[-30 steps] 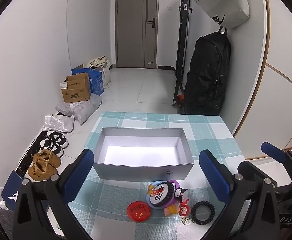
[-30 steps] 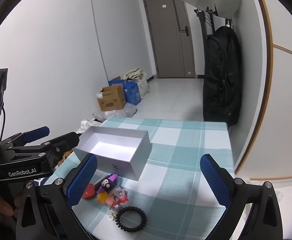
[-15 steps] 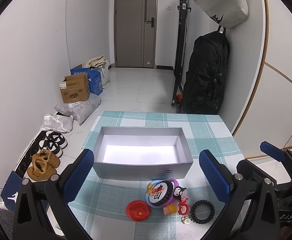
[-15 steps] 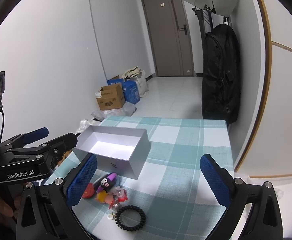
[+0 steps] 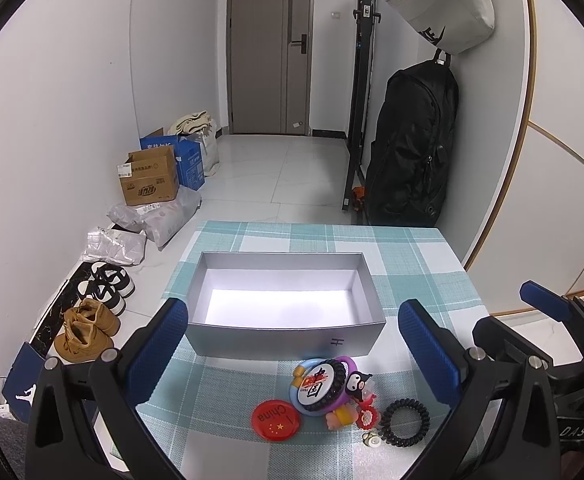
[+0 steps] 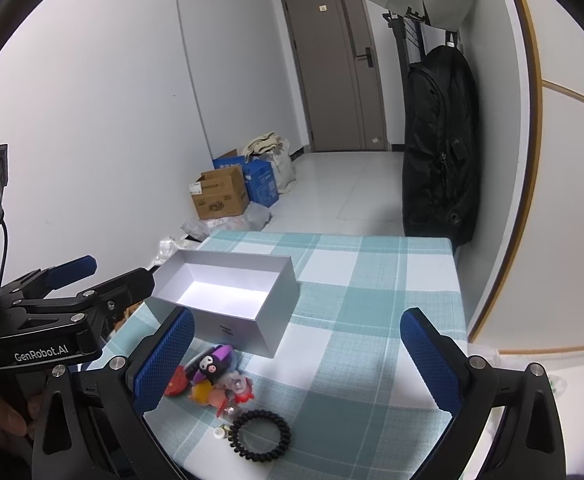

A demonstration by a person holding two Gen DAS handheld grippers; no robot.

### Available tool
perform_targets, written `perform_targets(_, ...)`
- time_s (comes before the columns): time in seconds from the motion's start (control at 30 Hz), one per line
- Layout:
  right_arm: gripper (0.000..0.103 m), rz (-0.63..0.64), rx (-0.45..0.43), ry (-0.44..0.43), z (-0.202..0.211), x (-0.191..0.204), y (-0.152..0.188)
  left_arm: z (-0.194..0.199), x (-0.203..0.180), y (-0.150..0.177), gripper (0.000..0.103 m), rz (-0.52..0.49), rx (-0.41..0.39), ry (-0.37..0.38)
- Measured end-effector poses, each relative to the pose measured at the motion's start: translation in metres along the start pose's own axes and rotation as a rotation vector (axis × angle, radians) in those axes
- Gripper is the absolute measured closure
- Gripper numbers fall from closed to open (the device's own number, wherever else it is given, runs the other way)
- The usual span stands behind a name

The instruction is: Organize jewelry

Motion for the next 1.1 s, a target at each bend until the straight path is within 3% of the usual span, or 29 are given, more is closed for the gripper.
perform_targets(1.1,0.0,-0.006,0.006,0.0,-0.0014,-0.0001,0.0024,-0.0004,-0.0025,0.0024,0.001,-0.001,0.004,0.003)
Point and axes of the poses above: each gripper's, at about its wrist camera, not at the fingertips, and z roughly against the way its jaws point, x to its left, y to its underside, the point moved 7 cm from there along -z, roughly the way its jaws point, and after that the axes turned 6 degrees about -y, right-handed, at the moved point
